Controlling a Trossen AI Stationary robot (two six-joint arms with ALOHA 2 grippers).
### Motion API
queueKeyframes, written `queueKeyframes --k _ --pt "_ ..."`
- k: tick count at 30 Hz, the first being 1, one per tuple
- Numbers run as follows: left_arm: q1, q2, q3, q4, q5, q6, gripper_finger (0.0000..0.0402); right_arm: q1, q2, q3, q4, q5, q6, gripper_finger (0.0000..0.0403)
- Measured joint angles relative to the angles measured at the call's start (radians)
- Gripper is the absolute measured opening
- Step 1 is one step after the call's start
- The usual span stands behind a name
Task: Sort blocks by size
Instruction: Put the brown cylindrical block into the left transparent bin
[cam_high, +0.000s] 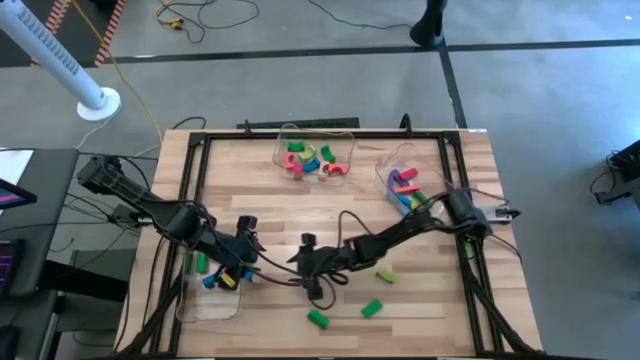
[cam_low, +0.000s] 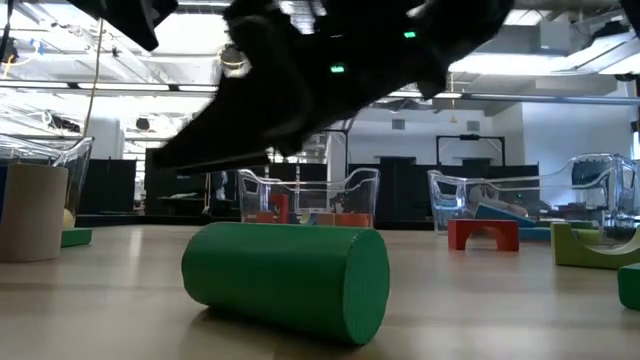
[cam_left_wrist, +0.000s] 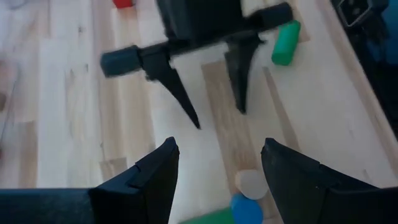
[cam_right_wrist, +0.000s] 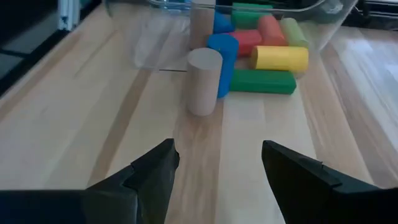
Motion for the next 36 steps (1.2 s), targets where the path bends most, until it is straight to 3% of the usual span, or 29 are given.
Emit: queueKeyframes --k 9,27,36 --pt "-0.023 -0.017 0.0 -0.127 -0.117 -0.089 0.022 0.005 0.155 0.201 0.004 -0.056 0.012 0.0268" --pt "-0.072 -0.035 0.001 -0.129 -0.133 -0.139 0.022 -0.012 0.234 0.285 0.104 -0.018 0.073 0.0268" --pt "-0.075 -0.035 0.001 -0.127 -0.133 -0.158 0.022 -0.016 0.327 0.407 0.082 -0.008 0.085 0.0268"
